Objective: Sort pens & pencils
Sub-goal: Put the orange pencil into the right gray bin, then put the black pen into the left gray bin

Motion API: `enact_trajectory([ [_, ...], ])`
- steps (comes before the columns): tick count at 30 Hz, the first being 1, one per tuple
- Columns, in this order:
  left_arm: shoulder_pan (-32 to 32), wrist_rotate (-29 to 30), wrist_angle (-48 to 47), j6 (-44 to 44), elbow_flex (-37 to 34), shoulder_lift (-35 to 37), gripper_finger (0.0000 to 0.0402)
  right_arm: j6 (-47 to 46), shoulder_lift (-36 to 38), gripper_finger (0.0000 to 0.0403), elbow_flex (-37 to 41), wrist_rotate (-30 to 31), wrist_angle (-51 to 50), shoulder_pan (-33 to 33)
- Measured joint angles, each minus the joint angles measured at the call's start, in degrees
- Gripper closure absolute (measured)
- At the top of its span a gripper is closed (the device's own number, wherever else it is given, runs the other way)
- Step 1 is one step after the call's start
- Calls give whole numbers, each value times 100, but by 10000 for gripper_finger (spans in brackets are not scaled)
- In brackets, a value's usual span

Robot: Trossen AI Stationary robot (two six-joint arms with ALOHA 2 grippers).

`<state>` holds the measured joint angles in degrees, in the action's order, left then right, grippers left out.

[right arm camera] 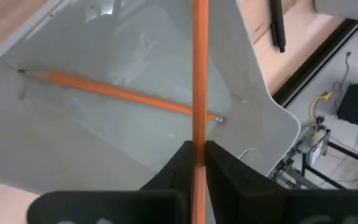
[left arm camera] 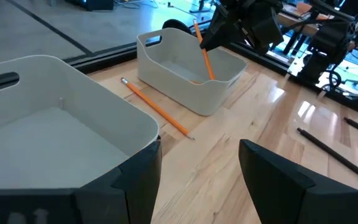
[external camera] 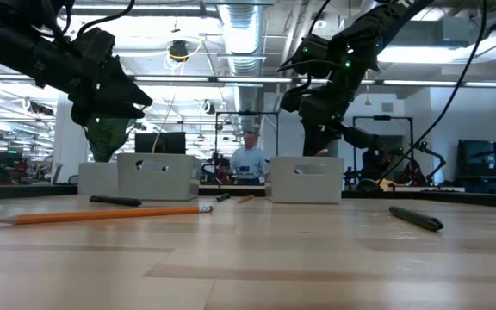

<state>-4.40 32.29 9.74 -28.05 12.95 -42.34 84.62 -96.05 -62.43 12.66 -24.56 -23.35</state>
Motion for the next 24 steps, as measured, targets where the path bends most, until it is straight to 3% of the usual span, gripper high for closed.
enact_trajectory([
  [24,-1,4,-2,-116,0,1,195,-3,4,335,0,-53,66,-4],
])
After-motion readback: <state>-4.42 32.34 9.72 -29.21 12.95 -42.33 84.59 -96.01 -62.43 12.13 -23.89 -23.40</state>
